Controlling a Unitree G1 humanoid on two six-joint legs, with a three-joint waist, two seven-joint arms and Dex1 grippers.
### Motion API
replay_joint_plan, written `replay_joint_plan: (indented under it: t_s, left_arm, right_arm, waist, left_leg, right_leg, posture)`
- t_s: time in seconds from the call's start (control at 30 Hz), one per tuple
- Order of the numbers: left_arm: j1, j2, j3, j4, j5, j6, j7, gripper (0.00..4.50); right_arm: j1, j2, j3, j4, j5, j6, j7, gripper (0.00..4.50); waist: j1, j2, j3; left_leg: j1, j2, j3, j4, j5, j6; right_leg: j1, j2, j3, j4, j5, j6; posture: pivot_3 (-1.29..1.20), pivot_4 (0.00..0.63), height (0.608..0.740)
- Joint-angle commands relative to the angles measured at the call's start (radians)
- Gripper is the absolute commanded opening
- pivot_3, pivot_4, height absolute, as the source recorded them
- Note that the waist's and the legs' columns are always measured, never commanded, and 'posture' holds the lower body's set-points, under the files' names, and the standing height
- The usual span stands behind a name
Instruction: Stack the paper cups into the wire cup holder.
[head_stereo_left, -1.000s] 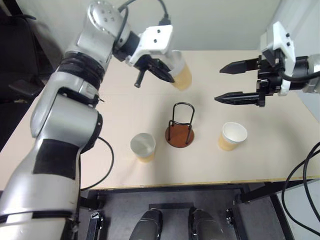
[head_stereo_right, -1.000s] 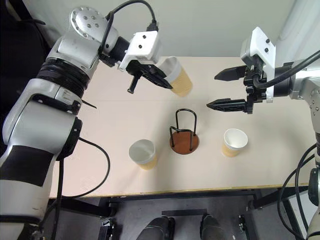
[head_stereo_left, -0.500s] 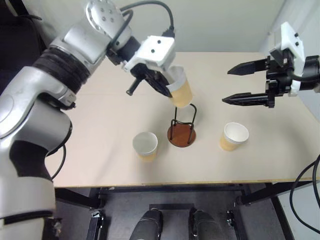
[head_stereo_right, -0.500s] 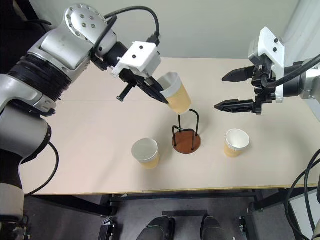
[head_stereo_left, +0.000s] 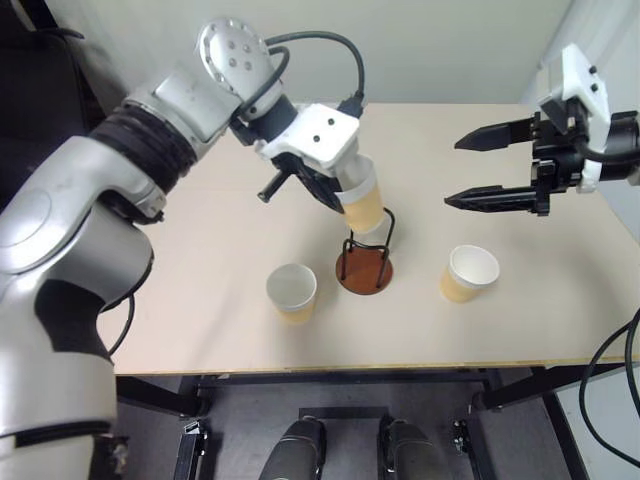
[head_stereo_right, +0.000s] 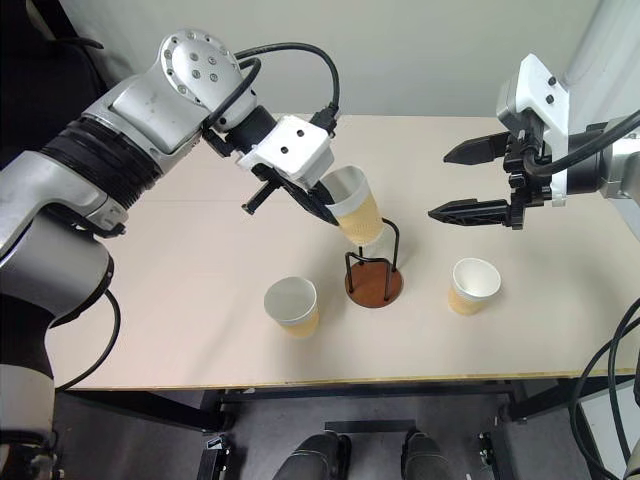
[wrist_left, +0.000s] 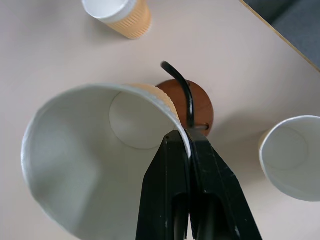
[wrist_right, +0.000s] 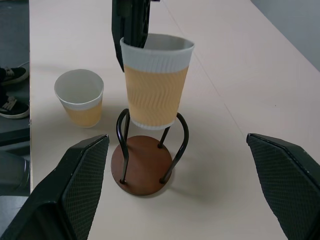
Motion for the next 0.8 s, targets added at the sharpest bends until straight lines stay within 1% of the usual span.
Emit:
replay_joint_plan:
  t_s: [0.03,0.23,0.4,0.63,0.8]
  left_arm:
    - [-0.009,-0.001,-0.01,0.004,0.011,-0.04,-0.029,0.06]
    - [-0.003,-0.01,-0.023,0.031,0.03,-0.07,-0.029,0.06]
    - [0.01,-0.032,-0.025,0.074,0.076,-0.128,-0.029,0.06]
    - [0.03,-0.063,-0.001,0.131,0.128,-0.185,-0.029,0.06]
    - [0.04,-0.097,0.034,0.159,0.144,-0.194,-0.029,0.06]
  right_arm:
    - [-0.017,-0.011,-0.024,-0.027,0.011,-0.001,0.0,4.5]
    - [-0.011,-0.01,-0.029,-0.035,0.016,0.005,-0.006,4.5]
    - [-0.005,-0.009,-0.03,-0.039,0.017,0.005,-0.01,4.5]
    - [0.007,-0.012,-0.035,-0.05,0.018,0.005,-0.014,4.5]
    - [0.015,-0.013,-0.037,-0.058,0.017,0.006,-0.019,4.5]
  waist:
    - [-0.001,0.0,0.0]
    - [0.0,0.0,0.0]
    - [0.002,0.0,0.0]
    - [0.003,0.0,0.0]
    - [0.005,0.0,0.0]
  left_leg:
    - [0.0,-0.001,0.001,0.0,0.0,0.0]
    - [0.001,-0.002,0.001,0.0,-0.001,0.001]
    - [0.001,-0.002,0.0,0.001,-0.001,0.001]
    - [0.001,-0.002,0.0,0.001,-0.001,0.001]
    - [0.001,-0.002,0.0,0.001,-0.001,0.002]
  right_leg:
    - [0.0,0.001,-0.001,0.0,0.0,0.0]
    - [0.001,0.001,-0.001,-0.002,0.001,0.001]
    - [0.002,0.0,0.0,-0.002,0.001,0.001]
    - [0.002,0.0,-0.001,-0.002,0.001,0.002]
    - [0.003,0.0,-0.001,-0.002,0.002,0.003]
  posture:
    - [0.0,0.15,0.74]
    - [0.0,0.15,0.74]
    - [0.0,0.15,0.74]
    - [0.0,0.15,0.74]
    - [0.0,0.15,0.74]
